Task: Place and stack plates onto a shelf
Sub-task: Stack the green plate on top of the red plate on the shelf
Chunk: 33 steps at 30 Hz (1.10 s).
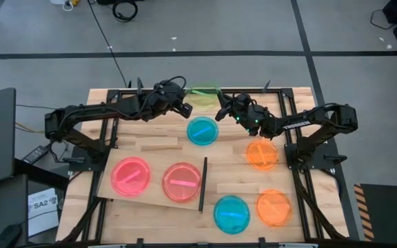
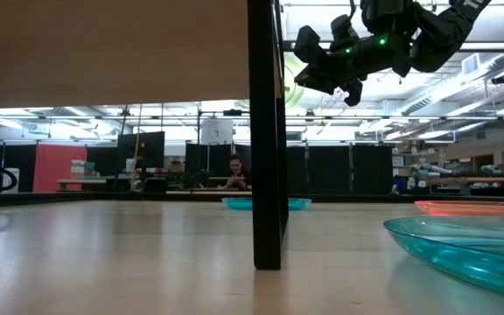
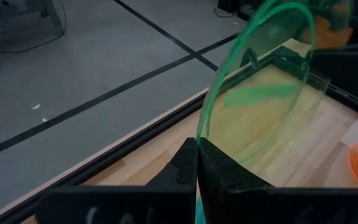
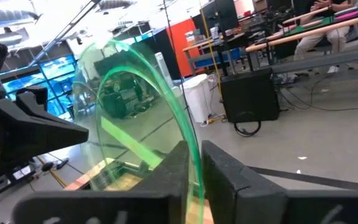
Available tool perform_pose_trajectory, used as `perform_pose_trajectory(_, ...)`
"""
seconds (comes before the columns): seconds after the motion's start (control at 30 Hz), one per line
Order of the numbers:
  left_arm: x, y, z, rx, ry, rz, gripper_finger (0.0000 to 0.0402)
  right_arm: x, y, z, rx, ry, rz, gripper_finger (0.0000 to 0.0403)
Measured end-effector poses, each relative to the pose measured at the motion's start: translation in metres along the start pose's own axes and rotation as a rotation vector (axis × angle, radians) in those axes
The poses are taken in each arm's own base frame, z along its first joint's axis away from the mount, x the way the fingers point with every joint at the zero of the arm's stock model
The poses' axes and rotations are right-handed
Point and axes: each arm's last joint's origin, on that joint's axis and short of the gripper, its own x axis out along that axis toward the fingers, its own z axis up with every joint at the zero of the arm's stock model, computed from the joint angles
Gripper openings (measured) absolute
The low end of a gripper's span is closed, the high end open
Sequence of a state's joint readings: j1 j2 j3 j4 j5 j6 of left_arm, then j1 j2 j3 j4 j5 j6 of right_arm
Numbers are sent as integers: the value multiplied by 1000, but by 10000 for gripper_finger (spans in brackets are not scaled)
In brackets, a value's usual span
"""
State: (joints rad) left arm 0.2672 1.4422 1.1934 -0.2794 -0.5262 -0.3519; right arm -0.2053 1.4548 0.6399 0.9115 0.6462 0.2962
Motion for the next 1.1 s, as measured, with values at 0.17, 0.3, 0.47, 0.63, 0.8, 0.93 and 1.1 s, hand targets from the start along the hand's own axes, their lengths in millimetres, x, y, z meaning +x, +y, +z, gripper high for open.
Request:
perform_pose_trajectory(0.17, 0, 0, 0, 1, 1, 1, 6, 0, 0, 0, -10, -1, -1, 98)
perform_pose_trajectory(0.3, 0, 0, 0, 17, 0, 2, 6, 0, 0, 1, -57, -2, -1, 125)
perform_pose_trajectory(0.47, -3, 1, 2, 27, -7, -1, 6, -2, 0, 7, -85, -16, 2, 143)
perform_pose_trajectory(0.63, -11, 5, 6, 24, -19, -5, 6, -8, 0, 24, -79, -58, 12, 146)
perform_pose_trajectory(0.8, -23, 10, 12, 25, -36, -21, 6, -18, -1, 46, -98, -89, 34, 145)
perform_pose_trajectory(0.93, -41, 17, 18, 3, -29, -89, 6, -29, -4, 62, -105, -81, 35, 145)
perform_pose_trajectory(1.1, -68, 27, 25, -68, -12, -218, 6, -42, -10, 75, -130, -48, 28, 145)
